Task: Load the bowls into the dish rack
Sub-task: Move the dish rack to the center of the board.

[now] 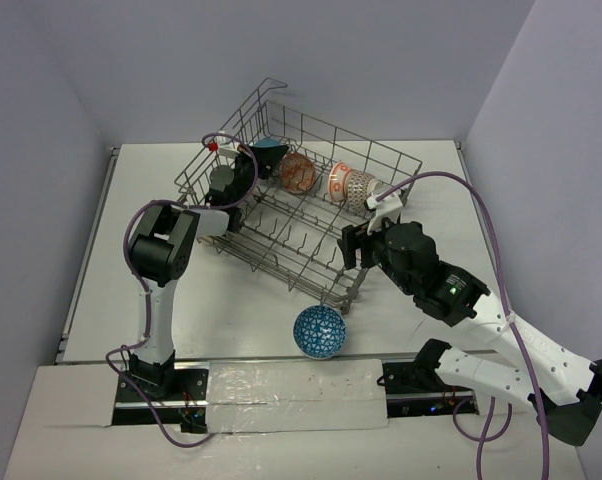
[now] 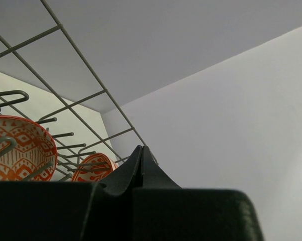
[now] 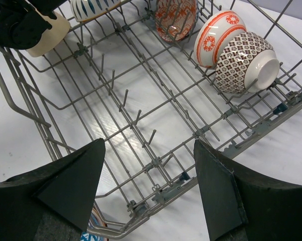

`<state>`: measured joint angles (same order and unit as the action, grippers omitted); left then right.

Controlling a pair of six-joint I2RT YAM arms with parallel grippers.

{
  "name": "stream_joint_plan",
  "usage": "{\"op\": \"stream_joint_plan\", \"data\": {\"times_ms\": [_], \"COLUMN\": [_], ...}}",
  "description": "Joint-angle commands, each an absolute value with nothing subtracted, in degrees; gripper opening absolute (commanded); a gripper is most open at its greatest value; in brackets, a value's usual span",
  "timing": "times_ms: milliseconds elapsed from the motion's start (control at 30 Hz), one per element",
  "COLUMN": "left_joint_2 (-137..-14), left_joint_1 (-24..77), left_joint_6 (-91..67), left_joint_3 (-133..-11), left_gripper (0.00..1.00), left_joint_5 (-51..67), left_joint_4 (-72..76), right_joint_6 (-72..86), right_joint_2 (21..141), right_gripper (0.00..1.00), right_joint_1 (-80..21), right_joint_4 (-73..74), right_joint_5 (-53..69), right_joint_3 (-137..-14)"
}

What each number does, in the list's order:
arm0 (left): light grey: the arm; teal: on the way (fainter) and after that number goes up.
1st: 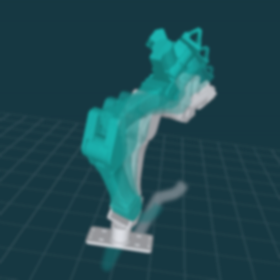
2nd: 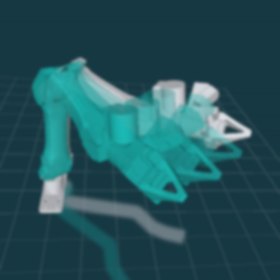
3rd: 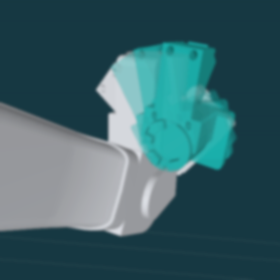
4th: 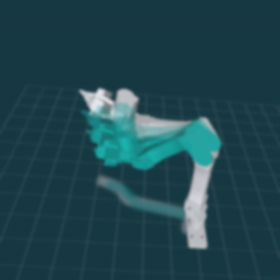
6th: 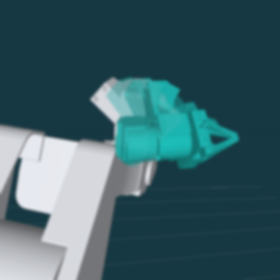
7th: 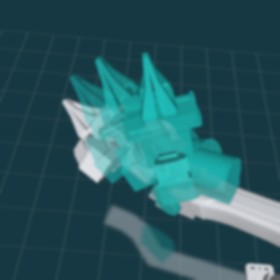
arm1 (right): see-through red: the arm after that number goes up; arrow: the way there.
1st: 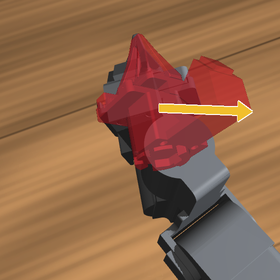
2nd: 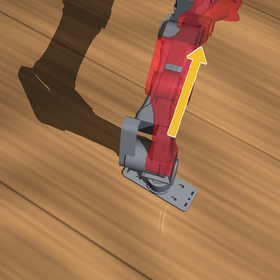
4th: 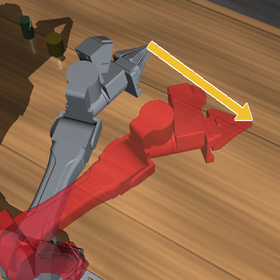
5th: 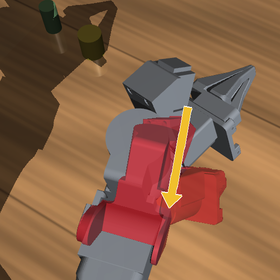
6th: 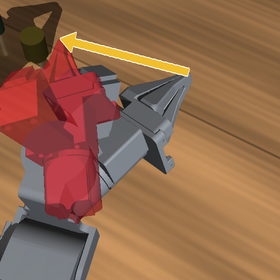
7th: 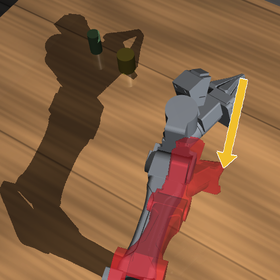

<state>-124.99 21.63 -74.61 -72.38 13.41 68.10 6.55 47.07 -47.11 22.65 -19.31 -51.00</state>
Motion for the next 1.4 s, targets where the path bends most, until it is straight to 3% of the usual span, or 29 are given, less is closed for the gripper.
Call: {"op": "stream_joint_plan", "data": {"times_ms": [0,300,467,600,933,1133,1367], "left_joint_2": [-126.12,-126.48,-121.40,-116.11,-103.72,-98.00,-106.77], "left_joint_1": [22.41,22.41,22.76,24.25,25.93,27.07,25.58], "left_joint_6": [-72.95,-73.04,-66.72,-56.72,-45.89,-31.92,-23.82], "left_joint_3": [-72.07,-74.44,-76.55,-80.76,-84.99,-92.71,-118.88], "left_gripper": [0.00,0.00,0.13,0.32,0.36,0.44,0.50], "left_joint_5": [17.58,21.71,24.61,25.22,24.87,14.97,5.47], "left_joint_4": [70.76,67.77,60.05,45.66,29.28,7.76,-26.17], "right_joint_6": [6.68,6.77,6.59,7.03,10.54,11.86,14.58], "right_joint_2": [46.32,46.41,47.28,49.04,53.88,51.95,52.21], "right_gripper": [0.79,0.79,0.79,0.79,0.78,0.79,0.79], "right_joint_1": [-47.64,-47.64,-47.46,-46.32,-45.26,-44.56,-42.46], "right_joint_4": [19.86,19.78,19.69,19.16,20.04,22.41,26.97], "right_joint_5": [-20.39,-20.30,-19.87,-17.41,-13.09,-22.58,-30.05], "right_joint_3": [-50.80,-51.06,-51.85,-52.91,-52.47,-53.26,-57.82]}}
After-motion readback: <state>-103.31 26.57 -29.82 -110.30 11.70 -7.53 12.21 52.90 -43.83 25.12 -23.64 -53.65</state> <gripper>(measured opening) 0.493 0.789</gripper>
